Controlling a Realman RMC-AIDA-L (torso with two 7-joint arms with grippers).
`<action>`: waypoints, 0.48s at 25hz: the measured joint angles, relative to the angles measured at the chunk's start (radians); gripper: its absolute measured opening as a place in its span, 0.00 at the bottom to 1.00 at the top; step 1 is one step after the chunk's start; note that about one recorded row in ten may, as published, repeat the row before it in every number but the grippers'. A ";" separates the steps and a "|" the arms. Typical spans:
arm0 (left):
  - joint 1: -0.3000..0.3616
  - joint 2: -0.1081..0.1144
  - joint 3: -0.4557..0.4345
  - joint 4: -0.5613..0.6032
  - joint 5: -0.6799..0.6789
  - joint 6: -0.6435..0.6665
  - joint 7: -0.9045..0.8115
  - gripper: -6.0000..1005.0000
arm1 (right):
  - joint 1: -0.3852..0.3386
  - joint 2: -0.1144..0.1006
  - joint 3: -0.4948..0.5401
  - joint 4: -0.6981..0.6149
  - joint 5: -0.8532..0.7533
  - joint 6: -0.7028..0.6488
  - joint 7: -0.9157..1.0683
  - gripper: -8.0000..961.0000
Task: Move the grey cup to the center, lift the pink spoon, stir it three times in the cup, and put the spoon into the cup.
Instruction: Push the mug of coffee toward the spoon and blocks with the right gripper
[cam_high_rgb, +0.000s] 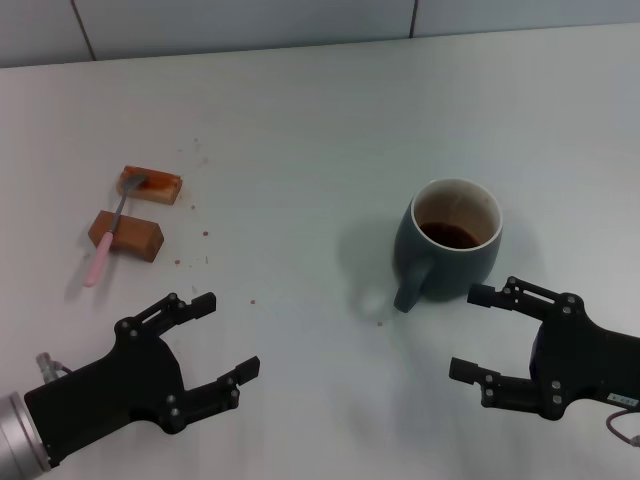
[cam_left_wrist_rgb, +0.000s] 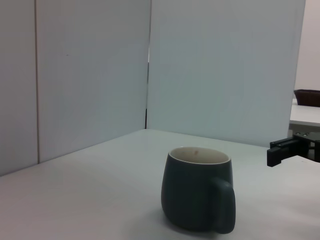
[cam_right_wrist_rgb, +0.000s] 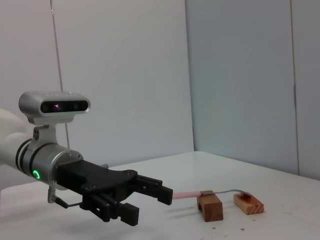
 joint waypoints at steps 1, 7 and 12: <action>0.000 0.000 0.001 0.000 0.000 0.000 0.002 0.84 | -0.001 0.000 0.000 -0.001 0.000 0.000 0.000 0.85; 0.000 0.000 0.004 0.000 -0.008 0.000 0.008 0.84 | -0.006 0.000 0.000 -0.001 0.000 -0.002 -0.011 0.85; 0.000 0.000 0.006 0.000 -0.014 0.001 0.011 0.84 | -0.006 0.000 0.000 0.000 0.000 -0.012 -0.011 0.85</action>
